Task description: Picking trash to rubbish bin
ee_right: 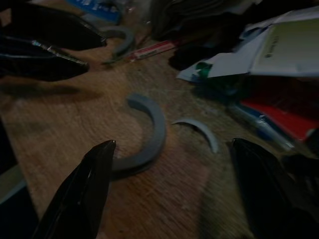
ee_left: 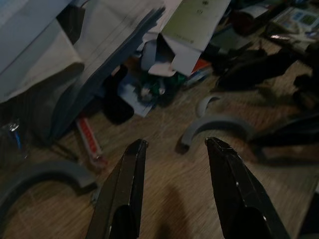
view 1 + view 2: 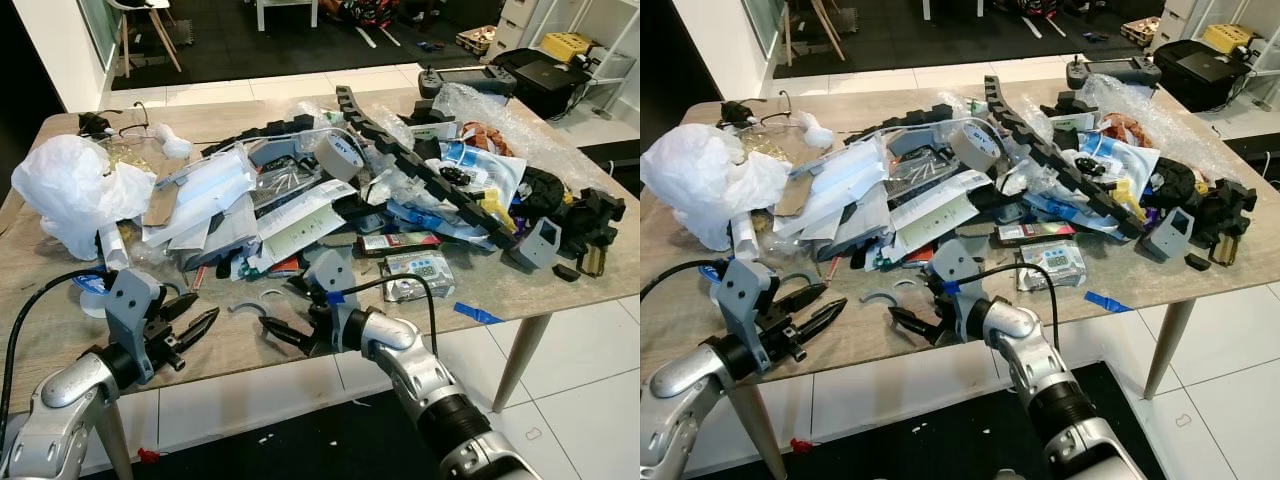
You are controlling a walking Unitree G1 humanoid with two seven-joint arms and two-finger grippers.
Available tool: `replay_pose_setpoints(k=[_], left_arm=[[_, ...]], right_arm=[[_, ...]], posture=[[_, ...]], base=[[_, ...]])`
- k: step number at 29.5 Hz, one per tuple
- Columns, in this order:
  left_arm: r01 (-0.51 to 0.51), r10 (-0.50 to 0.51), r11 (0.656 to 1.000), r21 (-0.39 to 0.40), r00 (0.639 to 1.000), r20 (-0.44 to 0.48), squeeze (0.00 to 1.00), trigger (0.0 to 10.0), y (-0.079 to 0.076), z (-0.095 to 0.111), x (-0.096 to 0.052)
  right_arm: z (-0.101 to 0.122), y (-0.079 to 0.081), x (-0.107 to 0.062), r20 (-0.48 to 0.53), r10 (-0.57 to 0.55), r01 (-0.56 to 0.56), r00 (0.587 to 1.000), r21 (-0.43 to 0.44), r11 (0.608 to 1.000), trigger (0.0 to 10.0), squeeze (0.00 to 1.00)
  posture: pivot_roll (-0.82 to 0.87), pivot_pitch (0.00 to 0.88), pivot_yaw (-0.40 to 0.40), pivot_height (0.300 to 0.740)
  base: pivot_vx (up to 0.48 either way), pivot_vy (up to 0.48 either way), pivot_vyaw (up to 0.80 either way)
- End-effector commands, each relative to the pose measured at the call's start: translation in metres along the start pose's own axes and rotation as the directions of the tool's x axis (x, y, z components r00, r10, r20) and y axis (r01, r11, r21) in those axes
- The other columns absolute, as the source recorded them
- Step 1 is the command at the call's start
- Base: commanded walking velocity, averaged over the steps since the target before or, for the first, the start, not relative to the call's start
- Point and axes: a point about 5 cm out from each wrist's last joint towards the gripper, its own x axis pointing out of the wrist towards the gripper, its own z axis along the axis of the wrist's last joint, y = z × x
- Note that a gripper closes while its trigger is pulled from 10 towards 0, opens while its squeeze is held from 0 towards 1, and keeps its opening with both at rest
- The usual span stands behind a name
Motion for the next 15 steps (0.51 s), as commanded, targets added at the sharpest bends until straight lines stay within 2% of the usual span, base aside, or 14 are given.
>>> replay_pose_setpoints(k=[1,9,15], left_arm=[[0.005,-0.005,1.0,-0.009,1.0,-0.012,0.0,10.0,0.001,-0.001,-0.005],[0.008,-0.008,1.0,-0.011,1.0,-0.008,0.0,10.0,-0.001,0.001,-0.004],[0.006,-0.006,1.0,-0.014,1.0,-0.003,0.0,10.0,-0.002,0.002,-0.002]], right_arm=[[-0.007,0.001,0.0,-0.025,0.018,-0.017,1.0,0.038,0.999,10.0,0.0],[-0.004,0.009,0.01,-0.022,0.134,-0.134,0.991,0.011,0.991,10.0,0.0],[-0.001,0.012,0.021,-0.026,0.14,-0.14,0.99,-0.002,0.99,10.0,0.0]], posture=[[0.0,0.181,-0.016,0.74],[0.0,0.178,-0.019,0.74],[0.0,0.183,-0.02,0.74]], base=[[0.0,0.0,0.0],[0.0,0.0,0.0],[0.0,0.0,0.0]])
